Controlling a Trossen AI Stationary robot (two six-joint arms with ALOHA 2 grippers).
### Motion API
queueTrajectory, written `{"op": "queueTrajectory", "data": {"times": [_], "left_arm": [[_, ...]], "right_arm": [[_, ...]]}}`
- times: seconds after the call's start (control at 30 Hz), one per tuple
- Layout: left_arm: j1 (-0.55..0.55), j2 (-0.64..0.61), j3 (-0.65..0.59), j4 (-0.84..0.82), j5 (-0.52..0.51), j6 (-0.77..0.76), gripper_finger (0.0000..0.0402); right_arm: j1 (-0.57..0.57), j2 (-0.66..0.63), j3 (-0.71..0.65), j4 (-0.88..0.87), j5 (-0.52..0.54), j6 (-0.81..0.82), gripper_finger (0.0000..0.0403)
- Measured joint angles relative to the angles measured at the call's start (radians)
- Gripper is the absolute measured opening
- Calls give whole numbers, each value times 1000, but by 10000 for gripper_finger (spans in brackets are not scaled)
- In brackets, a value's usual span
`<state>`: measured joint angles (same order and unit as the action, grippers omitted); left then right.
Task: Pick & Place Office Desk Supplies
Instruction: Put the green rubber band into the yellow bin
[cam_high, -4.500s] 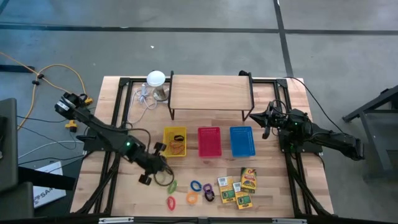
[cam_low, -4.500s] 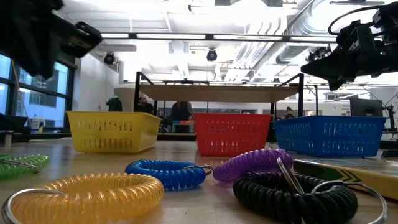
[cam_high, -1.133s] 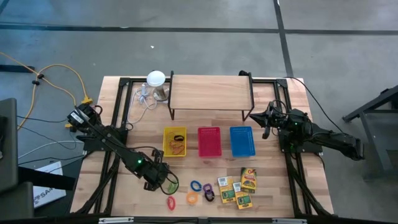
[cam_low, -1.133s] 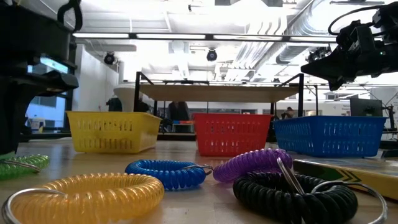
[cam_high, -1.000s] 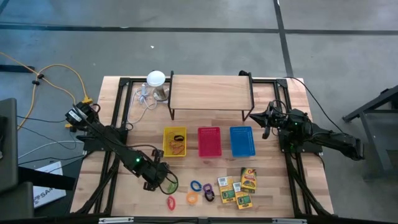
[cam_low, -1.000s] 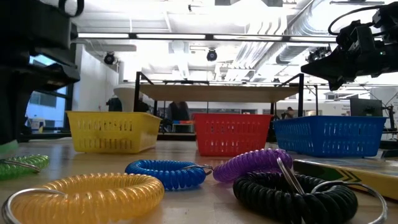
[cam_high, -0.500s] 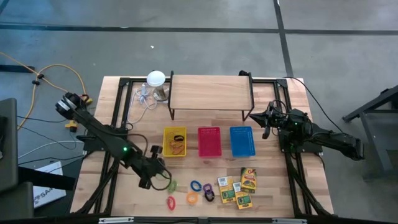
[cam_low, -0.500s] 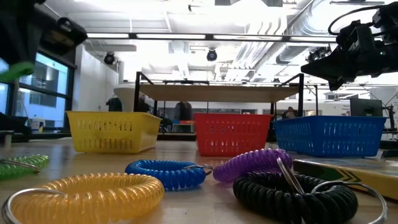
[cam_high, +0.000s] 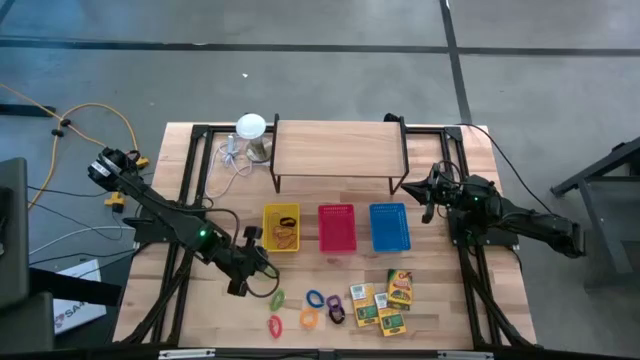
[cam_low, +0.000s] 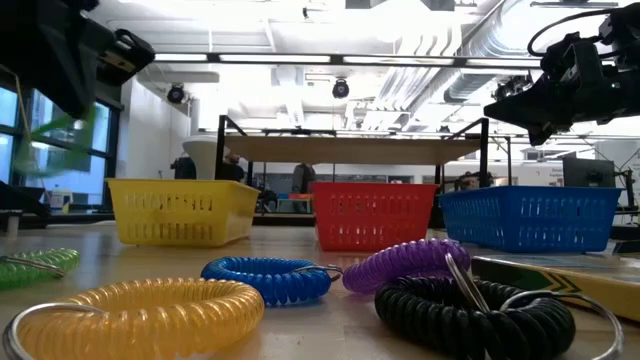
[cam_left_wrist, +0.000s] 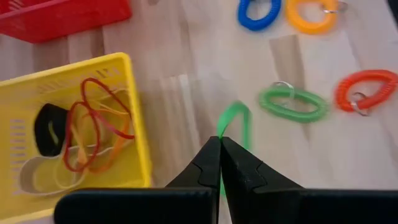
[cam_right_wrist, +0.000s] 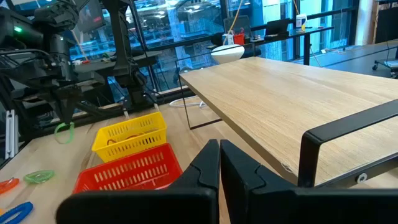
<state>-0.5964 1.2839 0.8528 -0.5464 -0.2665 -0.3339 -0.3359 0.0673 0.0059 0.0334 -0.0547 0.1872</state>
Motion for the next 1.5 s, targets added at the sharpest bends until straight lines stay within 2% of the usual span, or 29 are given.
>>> {"op": "queueTrajectory", "data": {"times": [0.57,0.9,1.1,1.5], "left_arm": [[271,0,0,31,10,212,1],[436,0,1,42,103,286,1],[471,0,1,42,131,296,1],[472,0,1,42,135,302,1]], "right_arm": [[0,0,0,0,0,0,2],[0,0,0,0,0,0,2],[0,0,0,0,0,0,2],[0,0,0,0,0,0,2]]}}
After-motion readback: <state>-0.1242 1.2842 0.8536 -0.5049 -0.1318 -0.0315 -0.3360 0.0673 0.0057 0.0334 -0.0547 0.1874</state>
